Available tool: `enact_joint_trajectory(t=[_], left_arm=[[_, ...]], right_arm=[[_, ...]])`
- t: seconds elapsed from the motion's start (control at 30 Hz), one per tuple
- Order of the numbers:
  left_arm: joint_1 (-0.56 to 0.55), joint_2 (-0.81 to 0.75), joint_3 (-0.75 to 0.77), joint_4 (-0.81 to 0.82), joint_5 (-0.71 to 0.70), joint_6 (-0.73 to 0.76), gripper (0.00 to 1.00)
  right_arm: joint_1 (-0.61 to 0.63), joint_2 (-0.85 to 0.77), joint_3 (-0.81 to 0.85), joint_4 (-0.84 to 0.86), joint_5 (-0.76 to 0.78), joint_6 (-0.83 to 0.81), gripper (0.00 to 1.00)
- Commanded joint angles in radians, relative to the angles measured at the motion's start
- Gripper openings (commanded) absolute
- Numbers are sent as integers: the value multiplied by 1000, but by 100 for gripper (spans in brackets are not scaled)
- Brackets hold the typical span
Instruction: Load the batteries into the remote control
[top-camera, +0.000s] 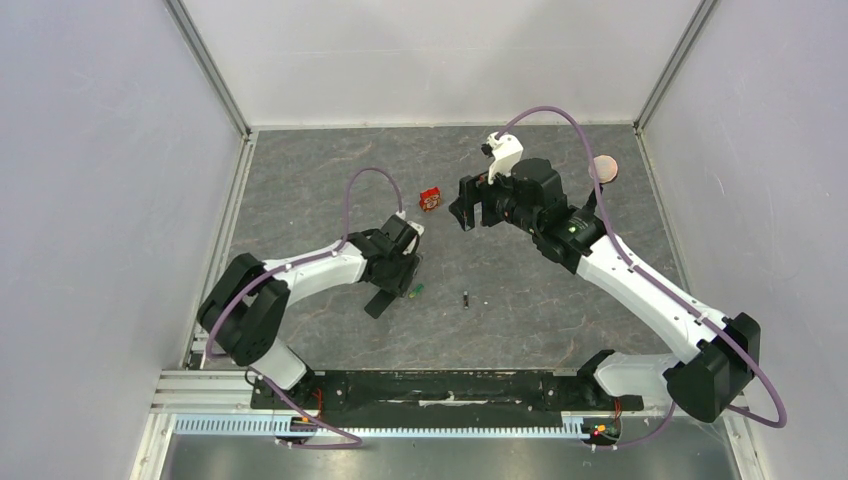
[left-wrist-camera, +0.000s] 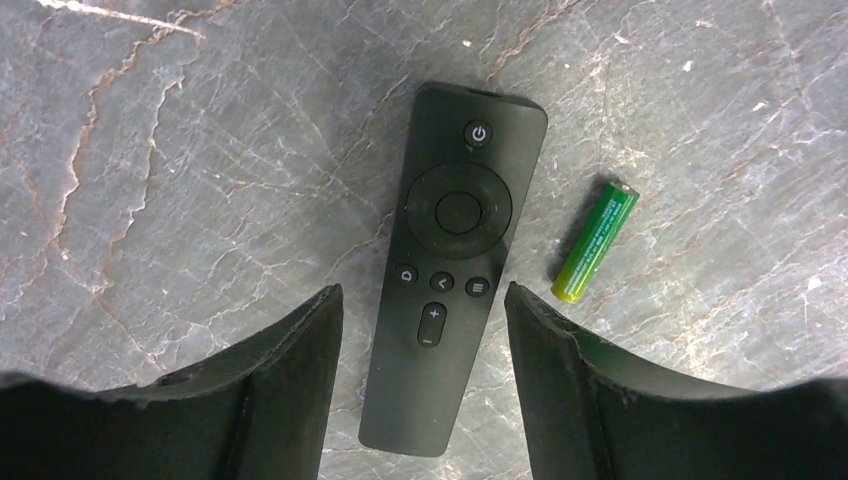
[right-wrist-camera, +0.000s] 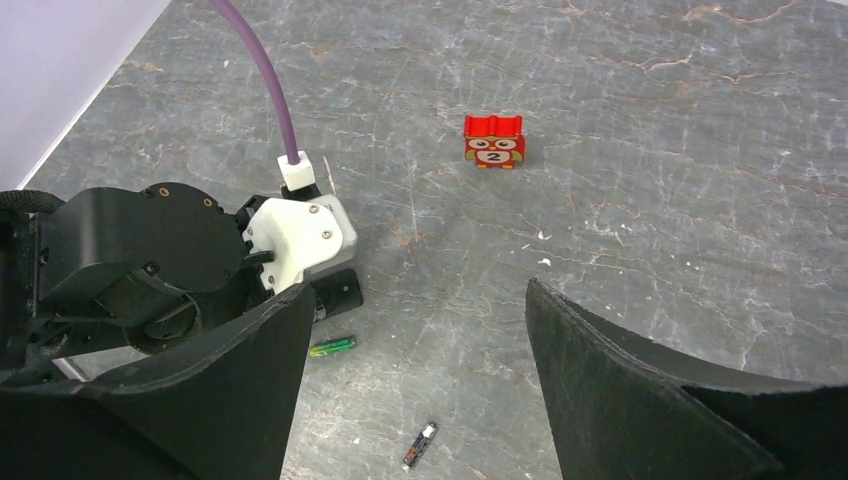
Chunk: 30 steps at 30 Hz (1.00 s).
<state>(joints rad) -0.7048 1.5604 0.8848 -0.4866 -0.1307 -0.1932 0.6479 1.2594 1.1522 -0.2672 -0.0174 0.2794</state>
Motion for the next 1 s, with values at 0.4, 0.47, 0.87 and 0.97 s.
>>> enact_joint_trajectory(t=[0.4, 0.47, 0.87, 0.97], left_arm=[[-9, 102, 148, -48, -25, 47, 14], [-4, 75, 176, -41, -7, 30, 2], [139, -208, 255, 249, 332, -244, 2], [237, -266, 222, 403, 546, -380, 2]], right_arm=[[2, -24, 1, 17, 64, -25, 81], [2, -26, 0, 12, 66, -21, 81], [2, -62, -4, 80, -9, 48, 84], [2, -126, -69, 210, -97, 93, 90]])
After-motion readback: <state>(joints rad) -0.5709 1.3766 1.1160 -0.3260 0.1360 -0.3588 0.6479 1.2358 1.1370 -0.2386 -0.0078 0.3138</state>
